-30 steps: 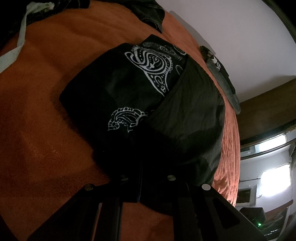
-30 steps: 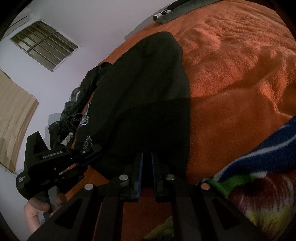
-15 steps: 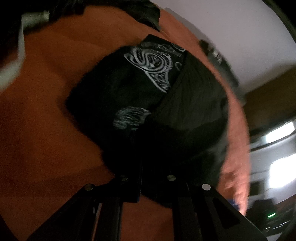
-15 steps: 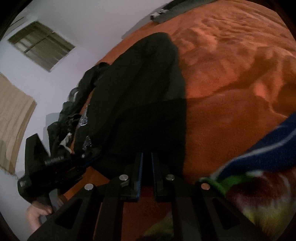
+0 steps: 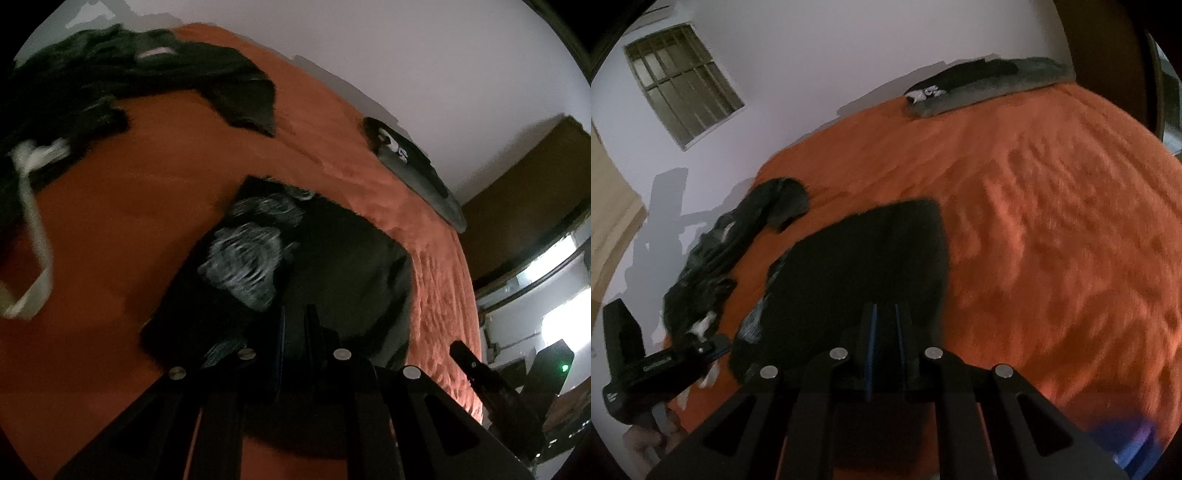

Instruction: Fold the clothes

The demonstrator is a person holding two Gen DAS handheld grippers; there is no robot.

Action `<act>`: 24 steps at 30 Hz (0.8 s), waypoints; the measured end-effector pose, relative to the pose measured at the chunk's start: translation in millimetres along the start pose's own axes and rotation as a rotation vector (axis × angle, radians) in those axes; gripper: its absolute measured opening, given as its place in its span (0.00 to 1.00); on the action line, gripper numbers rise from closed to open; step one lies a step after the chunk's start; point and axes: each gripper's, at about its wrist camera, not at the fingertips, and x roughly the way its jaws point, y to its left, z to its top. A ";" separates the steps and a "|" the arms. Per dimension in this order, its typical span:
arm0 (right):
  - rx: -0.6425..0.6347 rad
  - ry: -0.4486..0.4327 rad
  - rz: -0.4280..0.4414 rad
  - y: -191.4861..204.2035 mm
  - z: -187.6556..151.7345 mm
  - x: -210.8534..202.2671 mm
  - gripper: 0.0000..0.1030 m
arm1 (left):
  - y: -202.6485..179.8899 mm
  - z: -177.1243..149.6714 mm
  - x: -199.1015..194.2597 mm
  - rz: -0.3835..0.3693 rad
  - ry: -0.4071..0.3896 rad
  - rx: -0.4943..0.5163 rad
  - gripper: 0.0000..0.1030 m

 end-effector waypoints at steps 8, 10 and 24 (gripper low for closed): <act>0.000 0.010 0.048 -5.2 58.9 80.5 0.09 | -43.5 57.5 80.6 0.006 -0.011 0.132 0.53; 0.011 0.037 0.088 -5.4 64.5 104.2 0.09 | -42.3 66.1 100.9 0.023 0.009 0.129 0.53; -0.006 0.095 0.023 -12.4 51.3 131.0 0.00 | -16.5 83.5 130.6 0.193 0.003 0.197 0.53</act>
